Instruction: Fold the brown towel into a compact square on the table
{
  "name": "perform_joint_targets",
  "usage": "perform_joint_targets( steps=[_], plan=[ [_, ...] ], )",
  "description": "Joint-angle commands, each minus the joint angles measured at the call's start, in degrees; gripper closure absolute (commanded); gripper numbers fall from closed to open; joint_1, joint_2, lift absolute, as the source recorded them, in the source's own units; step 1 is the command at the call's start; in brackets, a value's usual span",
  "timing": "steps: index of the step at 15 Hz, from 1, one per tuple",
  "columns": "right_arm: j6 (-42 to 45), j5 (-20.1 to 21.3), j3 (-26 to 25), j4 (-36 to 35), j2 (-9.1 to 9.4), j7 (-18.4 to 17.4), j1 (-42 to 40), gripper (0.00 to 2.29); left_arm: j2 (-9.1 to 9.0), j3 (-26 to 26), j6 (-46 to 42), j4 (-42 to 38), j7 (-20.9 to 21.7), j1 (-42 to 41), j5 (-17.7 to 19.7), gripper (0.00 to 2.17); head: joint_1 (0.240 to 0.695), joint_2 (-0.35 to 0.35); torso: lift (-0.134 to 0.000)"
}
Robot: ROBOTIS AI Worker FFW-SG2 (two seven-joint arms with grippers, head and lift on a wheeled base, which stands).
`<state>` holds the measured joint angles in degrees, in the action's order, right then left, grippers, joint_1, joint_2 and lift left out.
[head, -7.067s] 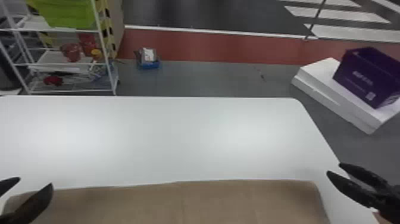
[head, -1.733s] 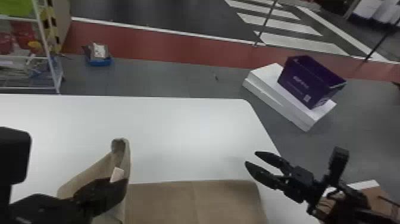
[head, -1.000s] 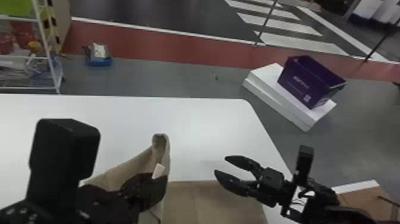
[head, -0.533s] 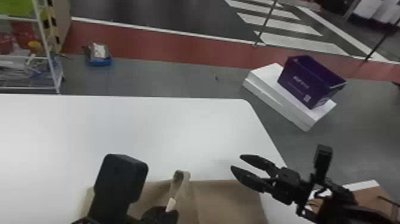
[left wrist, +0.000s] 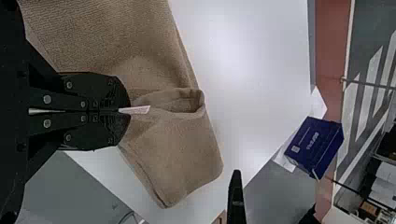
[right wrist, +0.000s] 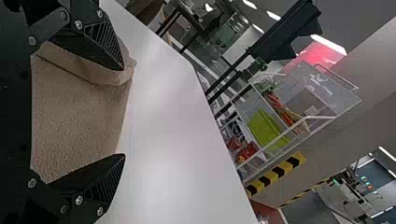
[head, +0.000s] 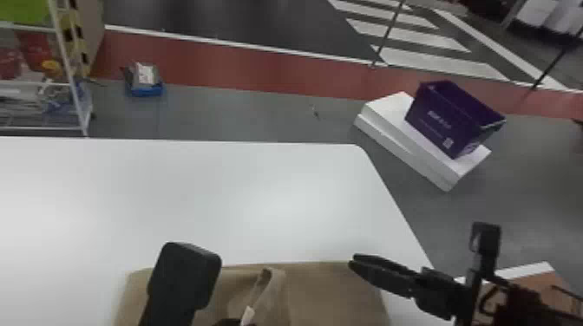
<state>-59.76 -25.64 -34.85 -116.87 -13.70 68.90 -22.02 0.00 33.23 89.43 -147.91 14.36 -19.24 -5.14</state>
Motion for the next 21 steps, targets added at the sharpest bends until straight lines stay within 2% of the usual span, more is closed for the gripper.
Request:
perform_joint_targets(
  steps=[1,4,6,9,12,14,16,20,21],
  plan=[
    [-8.4,-0.9,1.3,-0.8,0.16,-0.4,0.1,0.25,-0.15,0.0,0.6,1.3,-0.2,-0.8,0.3,1.71,0.695,-0.350,-0.124],
    [-13.0,-0.6,3.2,-3.0,1.22,-2.1,-0.1,0.32,-0.15,-0.4,0.6,3.9,-1.4,-1.1,2.0,1.70,0.695,-0.350,-0.124],
    [-7.3,-0.3,1.5,-3.4,2.27,-2.4,-0.1,0.32,-0.15,-0.1,-1.4,4.9,-2.1,-0.9,3.6,1.70,0.695,-0.350,-0.124],
    [-2.6,-1.2,-2.5,-2.6,2.19,-2.1,-0.1,0.32,-0.15,0.1,-7.0,5.7,-4.4,-0.7,6.2,1.71,0.695,-0.350,-0.124],
    [6.7,-5.7,-7.2,1.3,1.75,-1.0,-0.1,0.32,-0.15,1.8,-11.1,6.5,-7.0,-0.1,7.3,1.71,0.695,-0.350,-0.124],
    [12.0,-5.9,-9.3,2.8,1.39,-1.3,0.8,0.32,-0.15,2.9,-13.5,7.8,-8.9,0.5,9.5,1.71,0.695,-0.350,-0.124],
    [13.6,-5.6,-9.5,5.2,0.08,-1.5,1.8,0.32,-0.15,4.6,-18.3,9.9,-11.0,0.9,9.9,1.71,0.695,-0.350,-0.124],
    [18.0,-4.9,-6.5,9.1,-0.98,-1.7,2.7,0.32,-0.15,8.5,-25.5,16.5,-14.6,3.1,10.5,1.70,0.695,-0.350,-0.124],
    [18.1,-4.9,-6.0,9.4,-0.98,-1.7,2.8,0.32,-0.15,9.2,-25.1,17.8,-15.9,4.3,10.8,1.40,0.695,-0.350,-0.124]
  ],
)
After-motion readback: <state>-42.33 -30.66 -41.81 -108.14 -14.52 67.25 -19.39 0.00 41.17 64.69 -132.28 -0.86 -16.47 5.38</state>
